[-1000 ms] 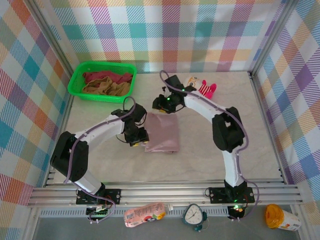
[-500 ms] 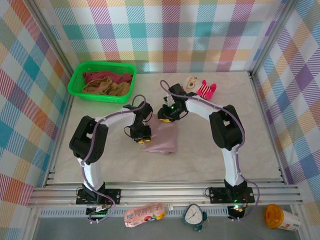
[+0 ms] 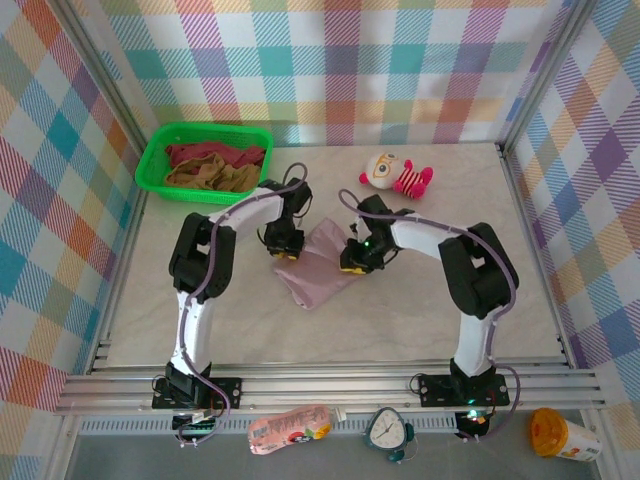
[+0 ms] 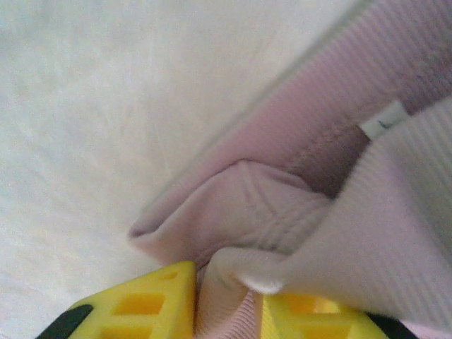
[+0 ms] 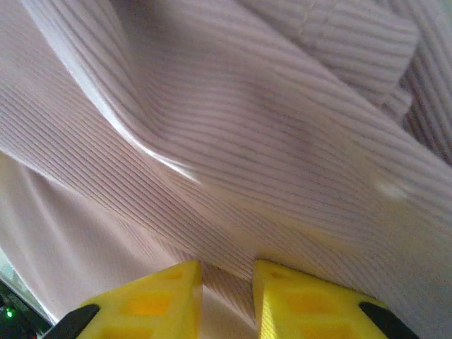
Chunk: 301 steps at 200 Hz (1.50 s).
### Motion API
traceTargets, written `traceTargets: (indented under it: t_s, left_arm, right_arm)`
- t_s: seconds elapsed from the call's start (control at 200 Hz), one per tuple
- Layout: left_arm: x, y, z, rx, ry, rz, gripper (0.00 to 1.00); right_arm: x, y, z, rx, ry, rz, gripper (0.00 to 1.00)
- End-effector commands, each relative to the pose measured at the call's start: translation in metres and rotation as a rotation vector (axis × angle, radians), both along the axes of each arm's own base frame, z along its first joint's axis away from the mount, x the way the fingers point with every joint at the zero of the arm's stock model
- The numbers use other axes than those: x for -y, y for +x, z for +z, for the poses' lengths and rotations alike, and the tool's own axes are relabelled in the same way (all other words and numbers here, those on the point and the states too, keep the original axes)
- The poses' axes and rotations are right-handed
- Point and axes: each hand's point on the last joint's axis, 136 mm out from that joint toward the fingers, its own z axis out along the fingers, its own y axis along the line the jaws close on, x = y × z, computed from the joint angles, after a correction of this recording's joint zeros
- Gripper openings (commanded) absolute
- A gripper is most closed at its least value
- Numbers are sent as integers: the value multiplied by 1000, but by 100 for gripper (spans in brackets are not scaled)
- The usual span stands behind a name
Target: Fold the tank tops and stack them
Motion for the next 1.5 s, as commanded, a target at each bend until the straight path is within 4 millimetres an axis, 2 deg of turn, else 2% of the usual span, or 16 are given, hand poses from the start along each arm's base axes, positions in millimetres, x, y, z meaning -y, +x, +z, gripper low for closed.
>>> traceTargets:
  t_s: [0.0,0.08,0.22,0.275,0.34,0.38,0.465,0.61,0.75,0.865,1.015,1.07,1.18,1.29,1.4,1.5]
  left_arm:
    - [-7,11,3,-22,51,-87,30]
    - [1,21,8,-7,24,-91,35]
    - [-4,28,29,35,55,-53,43]
    - [-6,22,41,37,55,-10,47]
    - [-10,10,56,49,37,86,49]
    - [-6,1,65,58,-25,152,50]
    - [2,-27,69,51,-148,299,53]
    - [29,-62,57,29,-312,395,56]
    - [44,-70,34,26,-333,390,56]
    - [53,-70,16,7,-342,377,53]
    - [45,-77,-11,-57,-254,372,48]
    - [43,-77,-16,-58,-236,368,46]
    - [37,-71,-19,-44,-184,351,33]
    - [25,-59,-19,-33,-115,317,25]
    - [9,-37,-17,-3,-51,280,16]
    - [-1,-8,-15,30,-42,260,14]
  right_arm:
    - [6,-22,10,-41,27,-28,27]
    - [17,-18,26,41,-13,-25,29]
    - [31,11,55,251,-87,33,39]
    - [32,22,61,313,-119,87,43]
    - [35,31,57,355,-178,155,46]
    - [38,36,53,374,-212,195,46]
    - [42,45,44,390,-274,256,49]
    - [31,58,28,387,-265,311,51]
    - [23,72,13,367,-273,318,50]
    - [27,81,3,345,-314,310,46]
    - [37,73,-11,260,-358,292,40]
    - [35,69,-12,245,-332,273,36]
    - [31,70,-10,221,-277,221,26]
    - [34,80,-8,162,-200,124,21]
    - [31,101,-2,177,-177,87,17]
    - [22,121,1,195,-165,84,15]
